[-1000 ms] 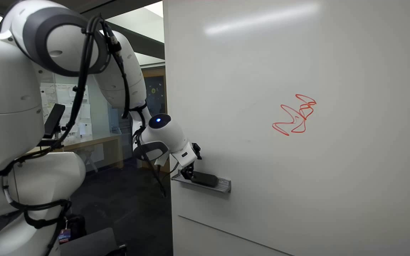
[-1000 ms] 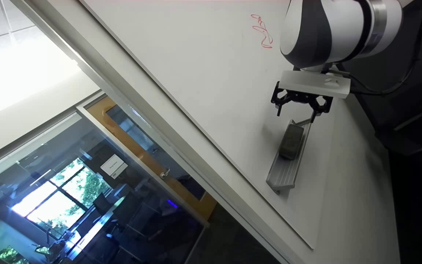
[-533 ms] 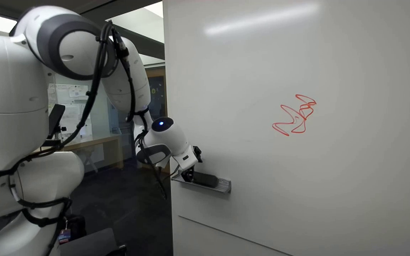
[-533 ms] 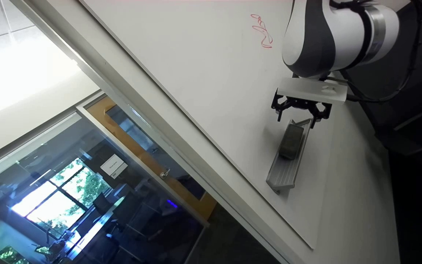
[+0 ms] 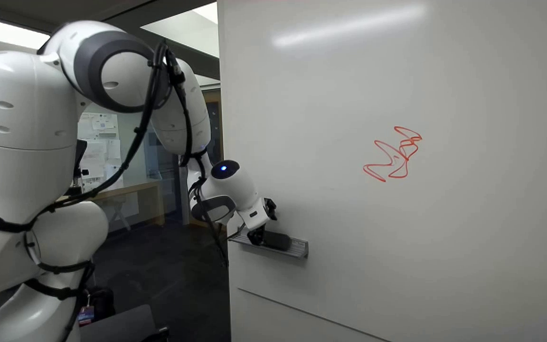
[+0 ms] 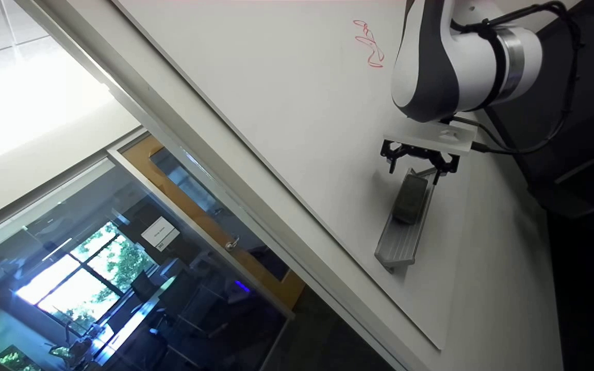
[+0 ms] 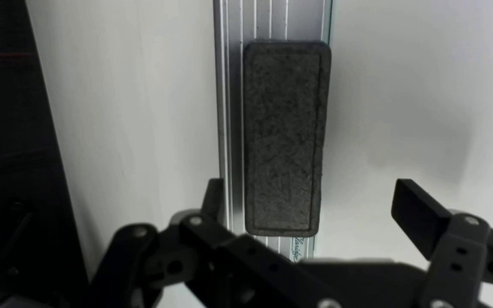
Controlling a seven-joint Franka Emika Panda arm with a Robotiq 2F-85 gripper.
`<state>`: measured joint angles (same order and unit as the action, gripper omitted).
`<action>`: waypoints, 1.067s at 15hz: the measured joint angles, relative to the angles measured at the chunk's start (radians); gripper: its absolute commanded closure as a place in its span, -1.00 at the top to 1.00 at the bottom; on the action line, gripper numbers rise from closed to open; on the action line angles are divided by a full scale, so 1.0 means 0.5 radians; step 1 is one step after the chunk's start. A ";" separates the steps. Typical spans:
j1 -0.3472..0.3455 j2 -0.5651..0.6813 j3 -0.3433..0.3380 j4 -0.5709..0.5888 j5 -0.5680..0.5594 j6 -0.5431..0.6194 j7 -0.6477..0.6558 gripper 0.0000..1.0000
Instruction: Remove the black eraser from the whiteboard tray and wipe the board with the eraser, put the eraser back on the tray
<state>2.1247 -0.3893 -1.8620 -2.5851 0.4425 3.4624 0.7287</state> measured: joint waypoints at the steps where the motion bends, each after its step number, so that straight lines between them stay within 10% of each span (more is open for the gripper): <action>1: 0.061 0.000 -0.060 0.013 -0.001 0.000 0.017 1.00; 7: 0.396 -0.005 -0.383 0.090 -0.003 0.000 0.091 0.97; 12: 0.644 -0.016 -0.601 0.151 -0.003 0.000 0.133 0.21; 16: 0.797 -0.037 -0.737 0.195 -0.003 0.000 0.147 0.15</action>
<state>2.5233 -0.4077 -2.2305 -2.4875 0.4409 3.4623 0.8024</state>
